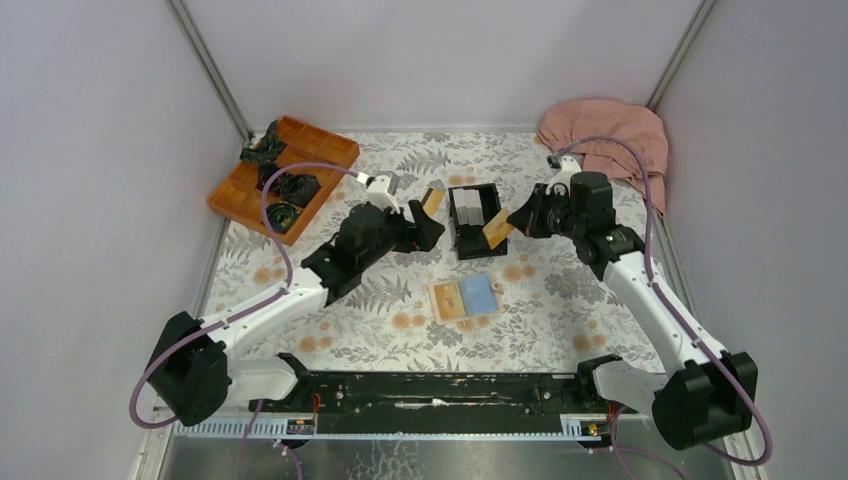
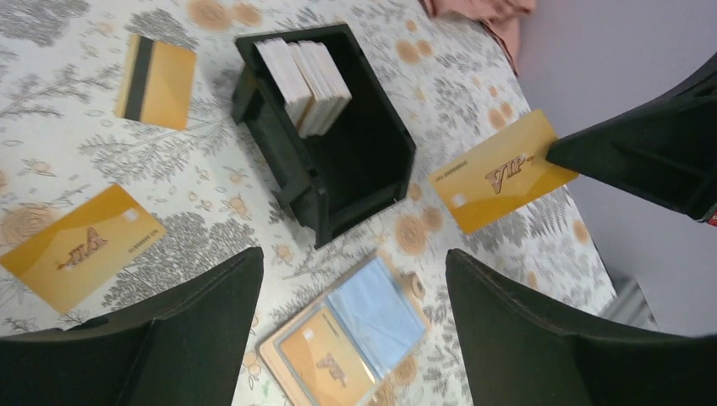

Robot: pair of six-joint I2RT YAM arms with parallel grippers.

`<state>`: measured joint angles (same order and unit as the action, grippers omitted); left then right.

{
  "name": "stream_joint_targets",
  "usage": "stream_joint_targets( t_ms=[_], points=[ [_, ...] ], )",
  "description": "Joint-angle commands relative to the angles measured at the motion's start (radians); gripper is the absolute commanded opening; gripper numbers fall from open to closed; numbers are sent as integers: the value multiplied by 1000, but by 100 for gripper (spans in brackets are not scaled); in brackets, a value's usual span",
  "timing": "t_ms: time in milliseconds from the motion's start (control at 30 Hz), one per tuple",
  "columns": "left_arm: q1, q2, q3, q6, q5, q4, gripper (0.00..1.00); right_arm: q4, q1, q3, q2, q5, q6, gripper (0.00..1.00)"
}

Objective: Put the credit cards into the card holder
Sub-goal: Pick up the credit card from the storage box.

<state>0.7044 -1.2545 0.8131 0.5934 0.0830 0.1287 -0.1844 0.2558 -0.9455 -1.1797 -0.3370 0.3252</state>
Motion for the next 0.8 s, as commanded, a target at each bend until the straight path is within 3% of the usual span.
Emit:
stream_joint_targets(
  t_ms=[0,300,533,767],
  points=[
    [-22,55,-79,-55,-281,136,86,-69,42,75,129,-159,1,0],
    [-22,80,-157,-80,-646,204,81,-13,112,220,254,-334,93,0],
    [-22,94,-197,-76,-775,226,76,127,124,290,263,-456,190,0],
    [-20,59,-188,-76,-799,228,76,210,168,296,223,-492,233,0]
  ],
)
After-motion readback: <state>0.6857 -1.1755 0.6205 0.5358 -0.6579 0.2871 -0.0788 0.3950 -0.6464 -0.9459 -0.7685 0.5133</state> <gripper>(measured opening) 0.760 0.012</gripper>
